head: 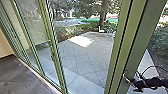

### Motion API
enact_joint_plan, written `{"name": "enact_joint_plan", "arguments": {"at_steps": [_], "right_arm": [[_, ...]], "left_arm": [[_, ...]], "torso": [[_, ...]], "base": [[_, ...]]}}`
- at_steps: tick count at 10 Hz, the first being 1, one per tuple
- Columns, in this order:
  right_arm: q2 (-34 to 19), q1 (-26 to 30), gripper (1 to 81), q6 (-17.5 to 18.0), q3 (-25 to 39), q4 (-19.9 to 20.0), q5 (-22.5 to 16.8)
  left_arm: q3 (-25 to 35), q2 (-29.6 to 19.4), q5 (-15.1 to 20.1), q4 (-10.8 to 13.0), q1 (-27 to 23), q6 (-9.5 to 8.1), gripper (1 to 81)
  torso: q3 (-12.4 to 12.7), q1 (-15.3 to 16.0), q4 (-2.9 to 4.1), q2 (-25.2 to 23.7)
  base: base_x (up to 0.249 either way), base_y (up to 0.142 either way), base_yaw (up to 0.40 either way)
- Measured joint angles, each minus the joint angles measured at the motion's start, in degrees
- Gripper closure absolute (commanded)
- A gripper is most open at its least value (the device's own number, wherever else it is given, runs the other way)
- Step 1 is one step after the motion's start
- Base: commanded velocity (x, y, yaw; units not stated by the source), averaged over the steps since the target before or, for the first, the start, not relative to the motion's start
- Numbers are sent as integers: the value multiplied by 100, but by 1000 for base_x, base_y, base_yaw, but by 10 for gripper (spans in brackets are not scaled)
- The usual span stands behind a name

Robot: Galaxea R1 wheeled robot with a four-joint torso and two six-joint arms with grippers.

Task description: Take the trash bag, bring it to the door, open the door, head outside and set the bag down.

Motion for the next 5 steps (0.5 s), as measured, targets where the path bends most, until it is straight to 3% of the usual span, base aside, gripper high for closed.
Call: {"name": "enact_joint_plan", "arguments": {"at_steps": [5], "right_arm": [[-262,816,10,358,-22,-123,-246]], "left_arm": [[0,0,2,-2,0,0,811]], "torso": [[-2,9,7,6]], "base": [[0,0,0]]}}
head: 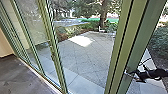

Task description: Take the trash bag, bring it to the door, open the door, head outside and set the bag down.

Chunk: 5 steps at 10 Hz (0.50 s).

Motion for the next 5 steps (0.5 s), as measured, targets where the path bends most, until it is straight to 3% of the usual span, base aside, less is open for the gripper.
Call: {"name": "enact_joint_plan", "arguments": {"at_steps": [5], "right_arm": [[-568,800,10,199,185,-479,-385]], "left_arm": [[0,12,0,0,-2,0,811]], "torso": [[-2,9,4,5]], "base": [[0,0,0]]}}
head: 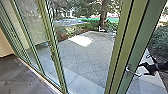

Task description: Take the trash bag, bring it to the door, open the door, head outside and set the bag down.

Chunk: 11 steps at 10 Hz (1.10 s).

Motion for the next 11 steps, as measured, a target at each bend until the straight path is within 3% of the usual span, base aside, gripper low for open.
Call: {"name": "enact_joint_plan", "arguments": {"at_steps": [3,7,9,11], "right_arm": [[-132,297,10,-99,101,-656,-452],[-173,600,10,-162,451,-2010,-1230],[-195,619,10,-534,675,-2402,-1345],[-223,675,10,-636,892,-2751,-1558]], "left_arm": [[0,2,0,0,0,0,811],[0,0,0,0,-2,0,811],[0,-4,2,0,0,0,811],[4,-50,0,-2,-2,-85,811]], "torso": [[0,2,0,2],[0,6,0,4],[0,6,0,6],[0,9,0,6]], "base": [[0,0,0],[0,0,0],[0,0,0],[0,0,0]]}}
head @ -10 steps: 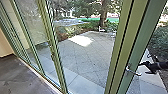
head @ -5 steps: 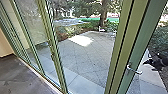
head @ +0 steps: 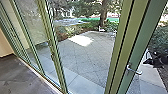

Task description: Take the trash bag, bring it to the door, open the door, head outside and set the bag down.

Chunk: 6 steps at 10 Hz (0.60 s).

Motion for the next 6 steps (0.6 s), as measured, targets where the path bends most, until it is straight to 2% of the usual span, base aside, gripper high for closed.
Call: {"name": "enact_joint_plan", "arguments": {"at_steps": [3,6], "right_arm": [[-5,0,10,-282,444,-769,-324],[-17,-80,10,-334,502,-1320,-241]], "left_arm": [[0,7,0,0,-22,-44,811],[0,49,41,2,-30,-48,811]], "torso": [[0,0,0,0],[0,-2,0,0]], "base": [[0,0,0],[0,0,0]]}}
